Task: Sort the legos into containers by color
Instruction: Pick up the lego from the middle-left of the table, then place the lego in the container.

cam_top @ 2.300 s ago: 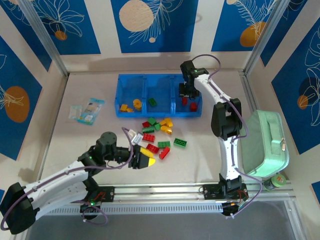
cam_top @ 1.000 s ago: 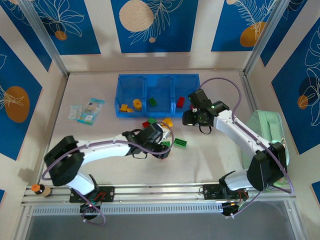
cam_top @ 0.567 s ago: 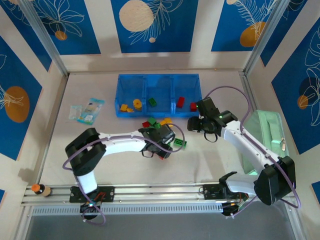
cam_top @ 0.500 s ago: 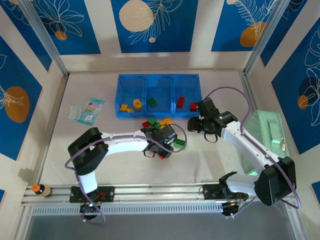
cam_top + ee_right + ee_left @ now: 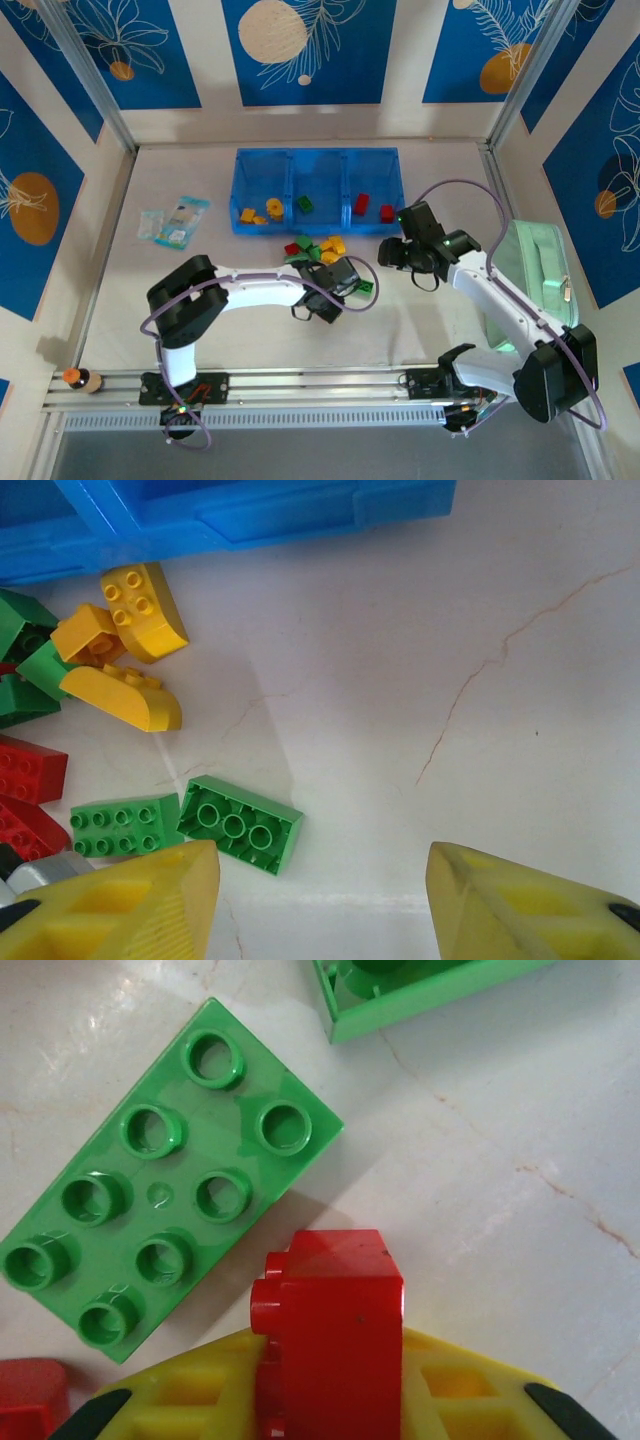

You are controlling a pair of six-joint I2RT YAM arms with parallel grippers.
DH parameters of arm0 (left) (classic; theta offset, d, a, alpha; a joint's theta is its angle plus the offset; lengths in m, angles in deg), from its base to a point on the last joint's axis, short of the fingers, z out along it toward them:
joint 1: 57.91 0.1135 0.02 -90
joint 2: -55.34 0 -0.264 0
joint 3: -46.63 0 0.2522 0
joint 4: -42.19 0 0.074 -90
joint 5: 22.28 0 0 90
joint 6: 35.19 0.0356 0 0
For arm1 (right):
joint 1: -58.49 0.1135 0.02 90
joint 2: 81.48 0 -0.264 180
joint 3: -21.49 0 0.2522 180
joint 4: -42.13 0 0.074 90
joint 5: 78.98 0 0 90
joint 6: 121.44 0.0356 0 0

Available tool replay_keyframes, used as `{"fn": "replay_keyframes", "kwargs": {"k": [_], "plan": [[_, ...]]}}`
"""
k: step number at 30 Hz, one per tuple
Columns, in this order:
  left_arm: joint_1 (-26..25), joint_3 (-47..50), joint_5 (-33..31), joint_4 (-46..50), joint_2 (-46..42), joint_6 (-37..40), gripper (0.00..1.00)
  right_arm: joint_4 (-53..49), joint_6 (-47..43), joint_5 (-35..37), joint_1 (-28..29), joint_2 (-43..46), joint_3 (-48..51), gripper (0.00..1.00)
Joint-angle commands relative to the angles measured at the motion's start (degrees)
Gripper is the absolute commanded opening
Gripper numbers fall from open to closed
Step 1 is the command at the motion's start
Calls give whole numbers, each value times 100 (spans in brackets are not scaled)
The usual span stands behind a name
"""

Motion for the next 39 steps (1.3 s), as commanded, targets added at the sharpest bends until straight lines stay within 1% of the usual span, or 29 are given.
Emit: {"fn": "replay_keyframes", "kwargs": {"k": [1,4,6,10,11,13,17,23,26,28,30,31,32,33,34,35,37,39], "plan": [[22,-317,66,60,-450,112,28,-70,167,23,-40,235,129,57],[270,-556,285,-89,-716,206,28,-40,314,41,-45,367,281,56],[500,-893,288,-53,-728,289,28,67,378,-159,-35,421,457,56],[824,-1829,39,160,-411,525,28,18,475,-150,78,395,669,56],[929,-2082,70,172,-277,558,28,-37,506,-112,102,412,705,56],[1132,-2609,206,198,41,592,27,-91,548,-97,166,519,786,56],[1420,-4002,125,375,977,815,26,-115,638,-114,280,844,985,56],[1684,-6649,-23,1407,2798,1004,26,-317,651,-147,435,1010,1010,56],[1749,-7551,-65,1613,3398,1016,27,-310,699,-174,458,1089,1049,56],[1795,-7683,38,1500,3556,966,30,-302,722,-210,475,1116,1063,56],[1813,-7700,-35,1453,3601,933,37,-314,750,-216,510,1125,1049,56],[1813,-7695,-76,1464,3593,934,44,-335,761,-208,535,1124,1041,56],[1816,-7695,-73,1488,3556,943,56,-336,770,-189,561,1130,1043,56],[1799,-7690,-48,1521,3481,963,66,-337,776,-166,580,1128,1045,56],[1782,-7677,-40,1555,3398,996,70,-338,779,-150,590,1131,1045,56],[1757,-7666,-79,1603,3272,1048,71,-342,771,-139,599,1126,1037,56],[1692,-7548,-227,1663,2952,1137,72,-353,762,-115,599,1103,1011,56],[1619,-7145,-320,1600,2403,1188,72,-376,740,-66,624,1069,972,56]]}}
